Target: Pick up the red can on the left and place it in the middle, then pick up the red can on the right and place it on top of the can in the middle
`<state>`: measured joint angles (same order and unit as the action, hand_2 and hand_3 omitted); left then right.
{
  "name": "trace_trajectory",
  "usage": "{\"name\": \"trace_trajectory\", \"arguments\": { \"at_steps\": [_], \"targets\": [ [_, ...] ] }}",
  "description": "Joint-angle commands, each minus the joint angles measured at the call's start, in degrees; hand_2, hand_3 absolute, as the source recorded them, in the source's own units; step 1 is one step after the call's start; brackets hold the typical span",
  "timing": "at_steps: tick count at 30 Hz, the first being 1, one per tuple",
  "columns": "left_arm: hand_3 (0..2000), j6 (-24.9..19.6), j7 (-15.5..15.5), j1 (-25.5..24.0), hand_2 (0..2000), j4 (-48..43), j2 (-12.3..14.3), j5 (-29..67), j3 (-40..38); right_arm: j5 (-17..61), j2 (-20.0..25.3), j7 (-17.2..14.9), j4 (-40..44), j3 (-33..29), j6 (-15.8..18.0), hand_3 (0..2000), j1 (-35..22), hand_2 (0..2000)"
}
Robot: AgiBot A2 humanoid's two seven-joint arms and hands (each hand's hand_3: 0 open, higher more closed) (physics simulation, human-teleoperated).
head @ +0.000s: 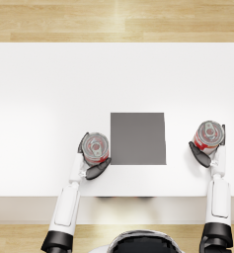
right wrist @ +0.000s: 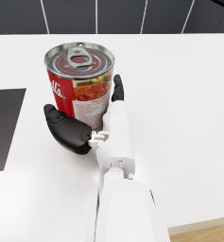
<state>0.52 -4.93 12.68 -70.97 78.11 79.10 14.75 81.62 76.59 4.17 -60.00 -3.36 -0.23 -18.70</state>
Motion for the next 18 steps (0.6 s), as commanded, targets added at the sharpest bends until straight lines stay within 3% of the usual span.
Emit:
{"name": "trace_trajectory", "arguments": {
  "at_steps": [1,3,4,9,18],
  "targets": [
    [980,-0.66,0.27,-0.18,2000,-1.40,-0.01,0.01,0.05,0.01,0.05,-0.12,-1.78,-0.24,1.80,653,-0.23,2000],
    [1520,-1.15,0.61,-0.12,2000,-2.54,0.20,0.01,-0.55,0.01,0.22,-0.66,-2.69,-0.43,3.80,1307,-0.57,2000],
    [1520,-1.15,1.23,0.25,2000,-3.36,0.44,0.00,-0.85,0.01,0.32,-1.49,-3.79,-0.80,3.16,1520,-0.73,2000],
    [1520,-1.88,4.03,2.06,2000,-11.32,2.04,-0.05,0.68,0.00,0.78,-3.34,-13.12,-1.16,3.25,1520,0.72,2000],
    [1520,-2.39,4.63,12.68,2000,1.10,8.89,-0.06,9.14,-0.01,1.60,-3.71,-22.85,0.70,4.55,1520,0.15,2000]
  ]
}}
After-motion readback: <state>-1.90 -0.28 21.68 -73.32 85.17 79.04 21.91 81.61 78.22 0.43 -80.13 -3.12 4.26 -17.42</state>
